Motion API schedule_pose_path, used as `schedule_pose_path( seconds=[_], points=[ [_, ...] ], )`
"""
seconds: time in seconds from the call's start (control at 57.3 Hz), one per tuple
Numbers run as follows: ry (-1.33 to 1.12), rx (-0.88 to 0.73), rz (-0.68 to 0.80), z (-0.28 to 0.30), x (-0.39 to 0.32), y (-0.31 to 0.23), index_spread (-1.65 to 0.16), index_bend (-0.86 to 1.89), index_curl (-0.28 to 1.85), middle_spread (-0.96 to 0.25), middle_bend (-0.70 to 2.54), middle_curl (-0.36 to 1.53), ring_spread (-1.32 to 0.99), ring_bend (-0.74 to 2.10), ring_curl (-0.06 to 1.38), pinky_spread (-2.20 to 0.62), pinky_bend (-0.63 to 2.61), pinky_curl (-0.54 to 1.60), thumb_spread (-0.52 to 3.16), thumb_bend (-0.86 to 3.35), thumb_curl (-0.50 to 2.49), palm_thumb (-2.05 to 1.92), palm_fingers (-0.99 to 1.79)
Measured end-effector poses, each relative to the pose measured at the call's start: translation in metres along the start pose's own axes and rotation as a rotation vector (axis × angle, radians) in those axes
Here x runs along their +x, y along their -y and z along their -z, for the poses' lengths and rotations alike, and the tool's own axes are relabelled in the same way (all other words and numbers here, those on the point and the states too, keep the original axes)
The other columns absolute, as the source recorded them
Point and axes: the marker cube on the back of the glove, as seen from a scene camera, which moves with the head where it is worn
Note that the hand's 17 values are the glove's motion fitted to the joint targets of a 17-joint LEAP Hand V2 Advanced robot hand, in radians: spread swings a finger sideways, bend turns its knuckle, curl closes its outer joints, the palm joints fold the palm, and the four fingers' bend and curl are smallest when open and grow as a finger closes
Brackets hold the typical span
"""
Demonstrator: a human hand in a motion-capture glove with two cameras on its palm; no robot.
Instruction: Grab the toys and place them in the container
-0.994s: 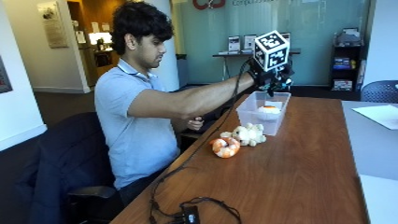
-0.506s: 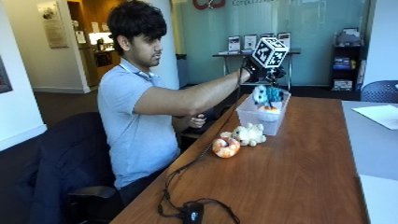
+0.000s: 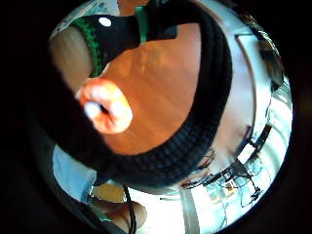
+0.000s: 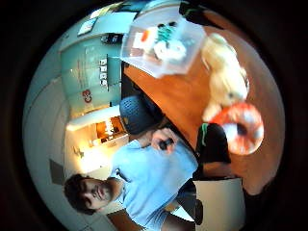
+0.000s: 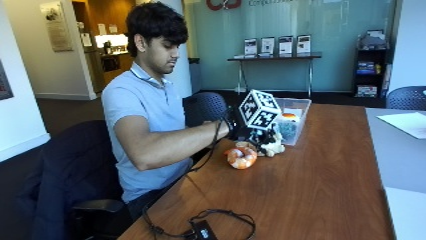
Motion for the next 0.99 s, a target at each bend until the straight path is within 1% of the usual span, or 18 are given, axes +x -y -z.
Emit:
schedule_pose_path(
  seconds=[0.122, 0.244, 0.314, 0.331, 0.349, 0.366, 0.384, 0.401, 0.436, 0.454, 0.488, 0.506, 0.541, 0.576, 0.663, 0.785, 0.89, 0.994],
  points=[
    [-0.073, 0.012, -0.062, -0.055, 0.029, -0.015, -0.33, 0.13, 0.41, 0.02, 0.14, 0.19, 0.02, 0.17, 0.14, 0.06, 1.07, 0.34, 1.54, -0.02, 0.47, 0.35, -0.2],
    [-0.174, 0.013, -0.039, -0.098, 0.034, -0.007, -0.32, 0.07, 0.35, 0.03, 0.14, 0.2, 0.02, 0.18, 0.16, 0.06, 1.07, 0.34, 1.51, -0.02, 0.42, 0.25, -0.23],
    [-0.212, 0.103, 0.006, -0.104, 0.033, -0.001, -0.31, 0.07, 0.31, 0.03, 0.14, 0.2, 0.02, 0.19, 0.17, 0.05, 1.05, 0.34, 1.5, -0.01, 0.4, 0.24, -0.23],
    [-0.211, 0.141, 0.02, -0.102, 0.033, 0.0, -0.31, 0.06, 0.3, 0.03, 0.16, 0.21, 0.02, 0.22, 0.18, 0.05, 1.02, 0.33, 1.51, -0.01, 0.4, 0.24, -0.22],
    [-0.208, 0.179, 0.034, -0.101, 0.032, 0.0, -0.3, 0.06, 0.29, 0.04, 0.2, 0.22, 0.01, 0.3, 0.2, 0.03, 0.96, 0.32, 1.54, 0.01, 0.4, 0.27, -0.12],
    [-0.207, 0.216, 0.045, -0.099, 0.031, 0.001, -0.3, 0.06, 0.28, 0.04, 0.22, 0.23, 0.01, 0.33, 0.21, 0.02, 0.94, 0.31, 1.55, 0.02, 0.4, 0.28, -0.08],
    [-0.209, 0.251, 0.055, -0.098, 0.031, 0.001, -0.3, 0.08, 0.28, 0.04, 0.24, 0.24, 0.0, 0.41, 0.23, -0.01, 0.93, 0.31, 1.58, 0.05, 0.41, 0.32, 0.05],
    [-0.214, 0.282, 0.064, -0.096, 0.03, 0.002, -0.3, 0.08, 0.27, 0.04, 0.25, 0.24, -0.01, 0.46, 0.24, -0.02, 0.92, 0.3, 1.59, 0.06, 0.41, 0.34, 0.08],
    [-0.219, 0.337, 0.079, -0.092, 0.03, 0.001, -0.3, 0.11, 0.25, 0.02, 0.3, 0.26, -0.05, 0.61, 0.26, -0.1, 0.96, 0.3, 1.61, 0.11, 0.43, 0.43, 0.41],
    [-0.216, 0.361, 0.086, -0.089, 0.03, 0.0, -0.3, 0.11, 0.25, 0.02, 0.3, 0.26, -0.06, 0.67, 0.27, -0.13, 0.98, 0.29, 1.61, 0.13, 0.44, 0.47, 0.49],
    [-0.196, 0.398, 0.099, -0.083, 0.031, -0.002, -0.3, 0.11, 0.24, 0.01, 0.31, 0.27, -0.09, 0.76, 0.3, -0.17, 0.99, 0.3, 1.61, 0.16, 0.46, 0.52, 0.55],
    [-0.181, 0.414, 0.104, -0.08, 0.032, -0.004, -0.3, 0.12, 0.24, 0.0, 0.34, 0.29, -0.11, 0.82, 0.33, -0.19, 1.02, 0.32, 1.6, 0.19, 0.47, 0.57, 0.66],
    [-0.151, 0.444, 0.106, -0.072, 0.033, -0.008, -0.3, 0.13, 0.24, 0.0, 0.35, 0.3, -0.13, 0.86, 0.35, -0.23, 1.04, 0.33, 1.58, 0.21, 0.5, 0.62, 0.67],
    [-0.124, 0.472, 0.101, -0.065, 0.032, -0.01, -0.3, 0.16, 0.26, -0.01, 0.37, 0.31, -0.16, 0.91, 0.38, -0.26, 1.06, 0.35, 1.5, 0.22, 0.54, 0.69, 0.76],
    [-0.081, 0.522, 0.075, -0.04, 0.033, -0.017, -0.29, 0.18, 0.28, -0.02, 0.41, 0.34, -0.2, 0.96, 0.43, -0.3, 1.07, 0.38, 1.36, 0.21, 0.6, 0.78, 0.81],
    [-0.006, 0.579, 0.056, 0.004, 0.033, -0.022, -0.29, 0.18, 0.3, -0.04, 0.44, 0.38, -0.24, 0.99, 0.46, -0.34, 1.06, 0.4, 1.15, 0.18, 0.68, 0.83, 0.87],
    [0.048, 0.646, 0.074, 0.044, 0.016, -0.011, -0.29, 0.18, 0.32, -0.04, 0.45, 0.4, -0.26, 1.0, 0.48, -0.35, 1.05, 0.41, 1.01, 0.15, 0.73, 0.85, 0.87],
    [0.057, 0.682, 0.104, 0.086, -0.02, 0.017, -0.28, 0.19, 0.33, -0.04, 0.45, 0.42, -0.27, 1.0, 0.48, -0.36, 1.05, 0.41, 0.89, 0.13, 0.77, 0.87, 0.89]
  ],
)
